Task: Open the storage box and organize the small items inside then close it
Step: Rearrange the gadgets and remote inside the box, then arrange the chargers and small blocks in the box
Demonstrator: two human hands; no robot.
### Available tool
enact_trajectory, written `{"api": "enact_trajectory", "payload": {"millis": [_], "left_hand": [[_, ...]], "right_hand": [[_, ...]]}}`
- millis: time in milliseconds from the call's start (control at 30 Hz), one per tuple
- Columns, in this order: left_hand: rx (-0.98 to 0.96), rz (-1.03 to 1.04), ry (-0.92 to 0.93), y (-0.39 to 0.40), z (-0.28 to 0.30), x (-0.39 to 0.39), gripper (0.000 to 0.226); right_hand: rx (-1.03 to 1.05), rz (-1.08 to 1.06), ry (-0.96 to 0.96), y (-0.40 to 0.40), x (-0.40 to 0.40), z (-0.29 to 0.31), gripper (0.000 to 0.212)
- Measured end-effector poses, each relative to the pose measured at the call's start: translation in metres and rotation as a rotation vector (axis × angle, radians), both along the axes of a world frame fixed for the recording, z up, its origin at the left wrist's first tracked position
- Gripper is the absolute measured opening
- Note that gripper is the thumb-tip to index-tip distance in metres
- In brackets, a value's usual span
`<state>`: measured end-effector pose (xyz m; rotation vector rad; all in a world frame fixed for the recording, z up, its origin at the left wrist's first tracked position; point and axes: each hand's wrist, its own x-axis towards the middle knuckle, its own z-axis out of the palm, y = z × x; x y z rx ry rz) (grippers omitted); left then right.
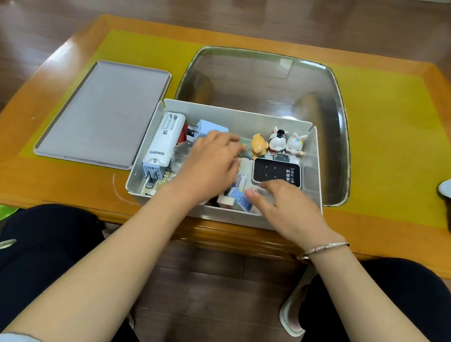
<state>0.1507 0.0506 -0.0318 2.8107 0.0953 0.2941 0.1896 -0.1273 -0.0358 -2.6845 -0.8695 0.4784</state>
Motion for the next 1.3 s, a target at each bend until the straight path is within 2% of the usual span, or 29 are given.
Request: {"api": "enact_trajectory", "payload": {"millis": [67,167,233,400,500,633,800,933,1100,1200,1300], "left_hand": [[-0.020,0.143,-0.078,0.018,0.006,-0.008,0.031],[-0.003,0.355,-0.094,0.041,0.008,-0.018,0.033],[0.000,0.459,-0.076,0.051,0.006,-0.026,0.038],[-0.102,0.695,0.145,0.064,-0.008,-0.043,0.065],[-0.175,0.675,0.202,0.066,-0.017,-0.049,0.070],[-0.130,0.651,0.184,0.070,-0.022,-0.052,0.067],[-0.091,0.672,0.197,0.068,-0.026,-0.051,0.075],[-0.091,0.684,0.196,0.069,-0.030,-0.051,0.078],[-0.099,0.682,0.146,0.069,-0.031,-0.052,0.077],[-0.098,0.682,0.147,0.069,-0.031,-0.053,0.077],[-0.095,0.681,0.134,0.070,-0.031,-0.054,0.077]], "right_hand": [[-0.004,0.078,0.061,-0.001,-0.006,0.003,0.069],[-0.027,0.195,0.023,0.000,-0.010,0.004,0.046],[-0.058,0.251,-0.028,-0.001,-0.010,0.003,0.039],[-0.055,0.291,-0.087,-0.003,-0.010,0.000,0.040],[-0.057,0.282,-0.082,-0.007,-0.007,0.001,0.041],[-0.061,0.238,-0.061,-0.011,0.003,0.003,0.043],[0.195,0.014,0.099,-0.013,0.014,0.011,0.053],[0.278,-0.009,-0.031,0.015,0.033,0.006,0.019],[0.251,0.056,-0.186,0.079,0.054,-0.001,0.032],[0.153,0.104,-0.264,0.105,0.067,-0.004,0.040],[0.046,0.161,-0.256,0.119,0.075,-0.009,0.041]]}}
